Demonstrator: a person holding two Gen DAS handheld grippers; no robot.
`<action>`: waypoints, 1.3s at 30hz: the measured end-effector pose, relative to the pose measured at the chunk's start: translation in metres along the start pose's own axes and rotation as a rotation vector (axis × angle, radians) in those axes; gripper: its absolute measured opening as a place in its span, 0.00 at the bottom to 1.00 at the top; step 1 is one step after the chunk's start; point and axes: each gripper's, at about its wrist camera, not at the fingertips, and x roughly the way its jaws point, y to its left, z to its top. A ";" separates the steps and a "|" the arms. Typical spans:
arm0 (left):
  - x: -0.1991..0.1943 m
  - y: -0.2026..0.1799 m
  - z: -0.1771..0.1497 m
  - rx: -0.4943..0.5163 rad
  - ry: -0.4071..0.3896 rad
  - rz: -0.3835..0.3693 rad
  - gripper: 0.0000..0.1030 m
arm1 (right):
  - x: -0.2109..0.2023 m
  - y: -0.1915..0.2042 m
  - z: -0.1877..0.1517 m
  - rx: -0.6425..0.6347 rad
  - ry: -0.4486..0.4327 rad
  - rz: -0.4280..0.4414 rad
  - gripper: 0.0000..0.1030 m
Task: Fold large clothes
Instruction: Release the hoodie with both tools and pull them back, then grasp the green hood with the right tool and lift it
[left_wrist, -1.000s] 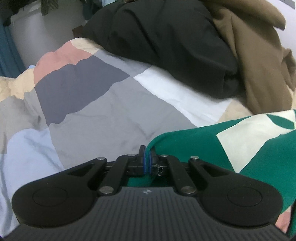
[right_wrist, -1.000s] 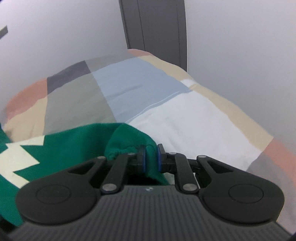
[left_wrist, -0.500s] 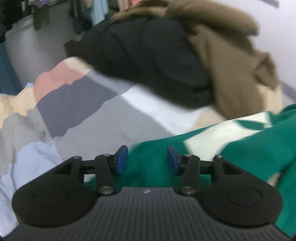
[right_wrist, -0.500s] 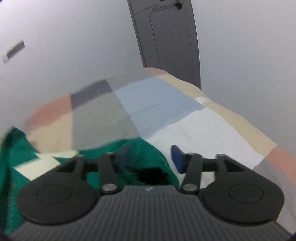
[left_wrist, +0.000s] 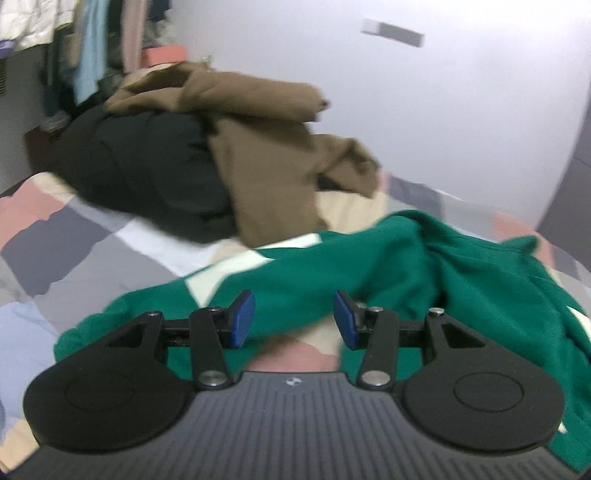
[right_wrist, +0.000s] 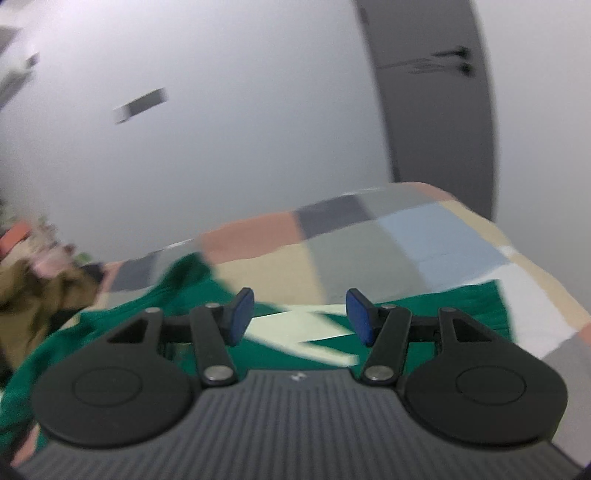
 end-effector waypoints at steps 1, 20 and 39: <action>-0.007 -0.006 -0.004 0.005 -0.004 -0.024 0.51 | -0.006 0.017 -0.003 -0.025 -0.002 0.027 0.56; -0.081 -0.088 -0.081 0.140 -0.038 -0.260 0.51 | -0.080 0.178 -0.110 -0.262 0.060 0.344 0.56; -0.042 -0.107 -0.089 0.167 -0.033 -0.245 0.61 | -0.047 0.181 -0.149 -0.257 0.125 0.353 0.56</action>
